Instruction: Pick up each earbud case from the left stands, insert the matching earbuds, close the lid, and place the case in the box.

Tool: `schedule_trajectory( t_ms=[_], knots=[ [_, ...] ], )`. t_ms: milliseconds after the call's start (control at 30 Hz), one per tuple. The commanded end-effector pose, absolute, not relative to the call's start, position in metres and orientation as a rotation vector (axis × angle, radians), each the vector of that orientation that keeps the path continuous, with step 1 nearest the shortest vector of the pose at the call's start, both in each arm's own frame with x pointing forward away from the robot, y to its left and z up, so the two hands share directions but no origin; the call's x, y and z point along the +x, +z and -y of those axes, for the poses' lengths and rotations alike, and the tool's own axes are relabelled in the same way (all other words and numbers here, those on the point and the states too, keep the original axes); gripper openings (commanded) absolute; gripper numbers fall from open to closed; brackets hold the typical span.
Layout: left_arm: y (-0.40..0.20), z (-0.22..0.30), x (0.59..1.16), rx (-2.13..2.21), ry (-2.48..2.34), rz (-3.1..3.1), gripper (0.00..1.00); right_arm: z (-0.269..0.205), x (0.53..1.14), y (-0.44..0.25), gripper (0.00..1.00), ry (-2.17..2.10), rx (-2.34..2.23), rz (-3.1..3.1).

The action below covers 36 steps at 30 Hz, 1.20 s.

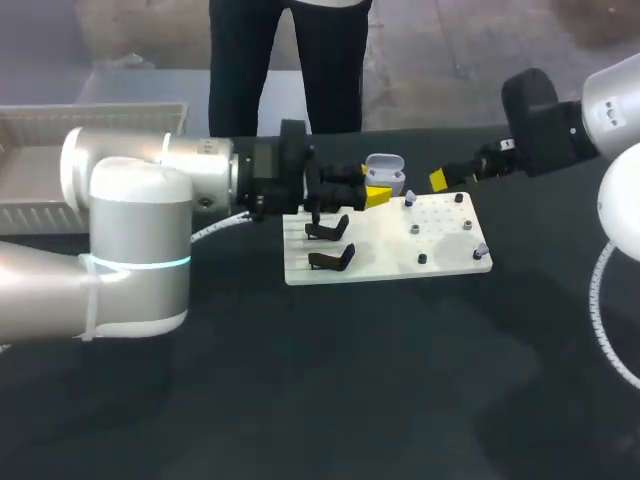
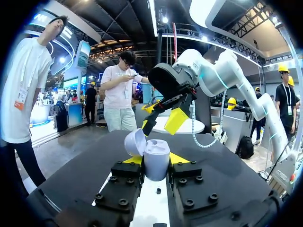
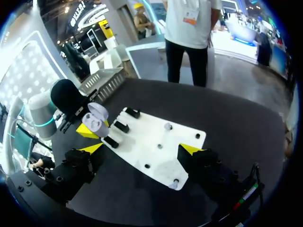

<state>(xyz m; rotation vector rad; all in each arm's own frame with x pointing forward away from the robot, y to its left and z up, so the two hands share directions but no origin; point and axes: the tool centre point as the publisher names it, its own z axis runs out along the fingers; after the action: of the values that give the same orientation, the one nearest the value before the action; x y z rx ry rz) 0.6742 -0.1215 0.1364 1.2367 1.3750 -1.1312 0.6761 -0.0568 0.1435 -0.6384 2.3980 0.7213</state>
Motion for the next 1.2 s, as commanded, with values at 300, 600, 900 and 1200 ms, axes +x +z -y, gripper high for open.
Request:
schedule_trajectory(
  t_ms=[300, 600, 900, 1200],
  knots=[
    [0.139, 0.09, 0.673, 1.136, -1.172, -1.295, 0.0, 0.088, 0.654, 0.132, 1.0, 0.356, -0.524, -2.598],
    [0.141, 0.089, 0.673, 1.151, -1.156, -1.306, 0.0, 0.101, 0.65, 0.118, 1.0, 0.283, -0.494, -2.691],
    [0.141, 0.091, 0.674, 1.146, -1.148, -1.309, 0.0, 0.105, 0.651, 0.111, 1.0, 0.249, -0.493, -2.734],
    [0.141, 0.091, 0.674, 1.146, -1.148, -1.309, 0.0, 0.103, 0.646, 0.097, 1.0, 0.157, -0.498, -2.808]
  ],
)
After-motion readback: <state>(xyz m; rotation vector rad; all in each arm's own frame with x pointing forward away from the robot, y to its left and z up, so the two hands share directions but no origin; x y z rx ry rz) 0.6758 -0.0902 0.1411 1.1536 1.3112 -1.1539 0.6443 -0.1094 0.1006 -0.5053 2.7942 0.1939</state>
